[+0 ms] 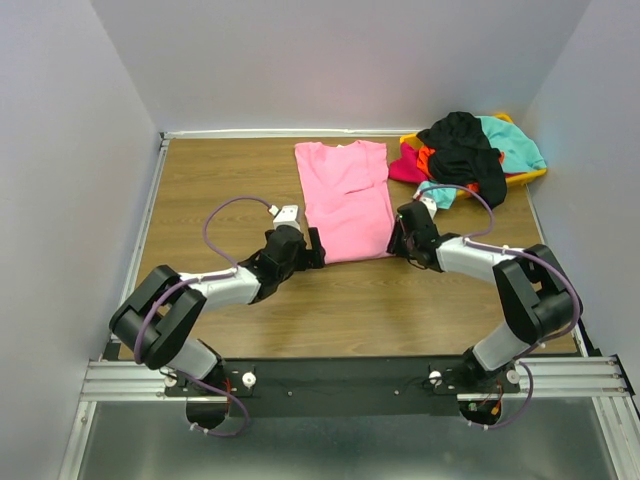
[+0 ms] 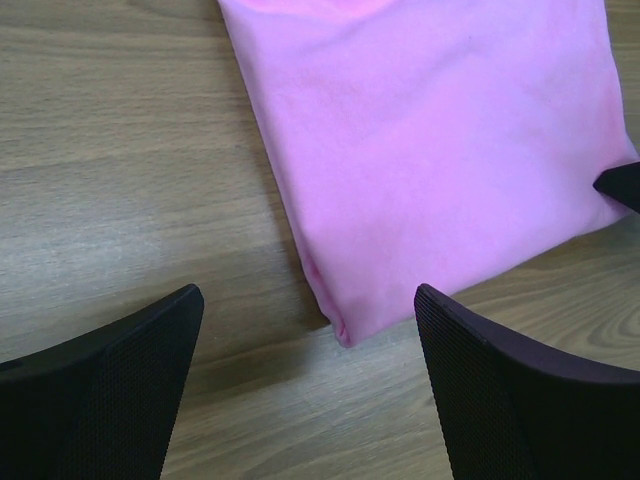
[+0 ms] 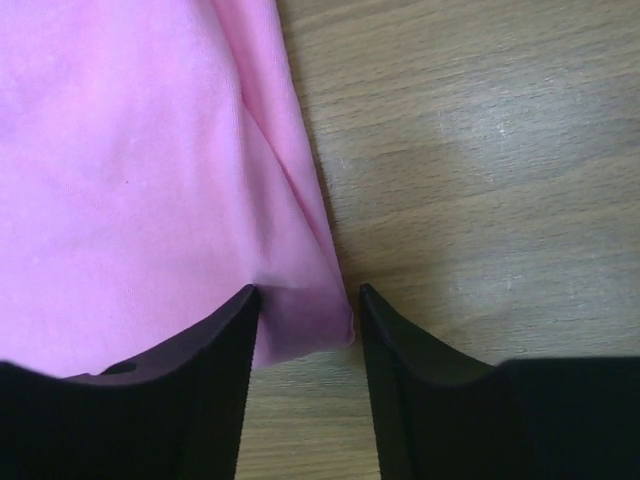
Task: Fold and stack the t-shirts
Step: Fold the tshirt
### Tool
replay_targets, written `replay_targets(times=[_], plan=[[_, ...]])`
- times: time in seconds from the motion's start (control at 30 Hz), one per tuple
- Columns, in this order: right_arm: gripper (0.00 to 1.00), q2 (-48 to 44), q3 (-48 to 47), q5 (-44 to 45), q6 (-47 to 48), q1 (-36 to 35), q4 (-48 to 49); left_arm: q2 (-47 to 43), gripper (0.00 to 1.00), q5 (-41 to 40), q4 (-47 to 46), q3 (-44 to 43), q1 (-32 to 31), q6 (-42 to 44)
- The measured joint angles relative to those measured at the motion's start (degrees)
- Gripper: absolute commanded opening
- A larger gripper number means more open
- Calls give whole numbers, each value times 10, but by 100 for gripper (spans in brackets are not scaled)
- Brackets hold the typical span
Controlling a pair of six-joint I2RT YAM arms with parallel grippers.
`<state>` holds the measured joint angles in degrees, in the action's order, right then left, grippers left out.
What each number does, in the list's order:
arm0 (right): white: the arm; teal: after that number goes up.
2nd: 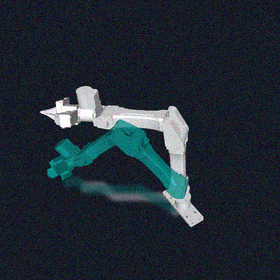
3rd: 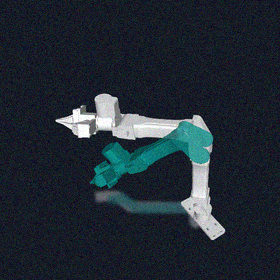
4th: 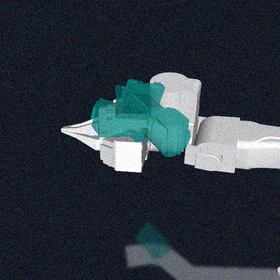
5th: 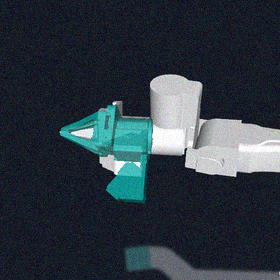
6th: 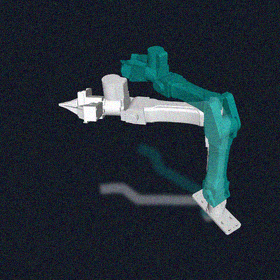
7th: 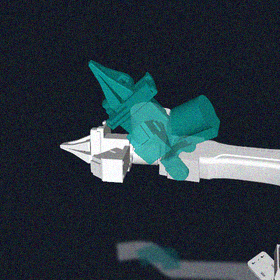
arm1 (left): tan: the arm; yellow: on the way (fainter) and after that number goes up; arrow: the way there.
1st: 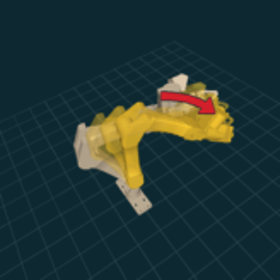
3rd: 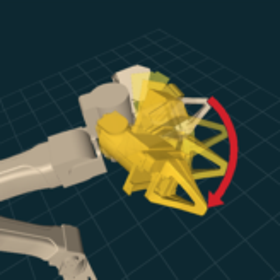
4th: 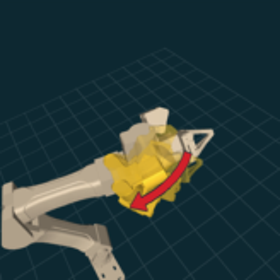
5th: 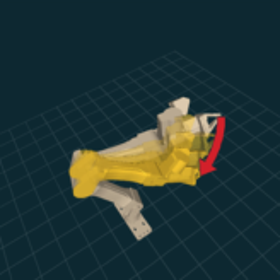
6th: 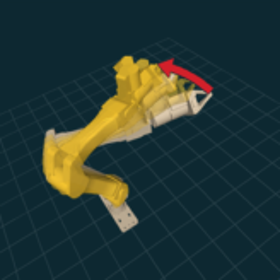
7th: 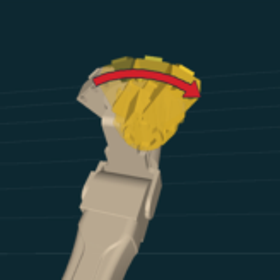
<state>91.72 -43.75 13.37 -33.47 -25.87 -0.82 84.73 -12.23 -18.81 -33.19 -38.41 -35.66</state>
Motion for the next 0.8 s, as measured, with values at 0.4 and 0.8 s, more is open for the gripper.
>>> replay_targets(times=[0.4, 0.8], plan=[[15, -5, 14, -9, -9, 0, 13, 12, 77, -18, -5, -2, -14, -19], [15, -5, 15, -11, -8, 0, 15, 70, 50, -38, -3, -32, -36, -33]])
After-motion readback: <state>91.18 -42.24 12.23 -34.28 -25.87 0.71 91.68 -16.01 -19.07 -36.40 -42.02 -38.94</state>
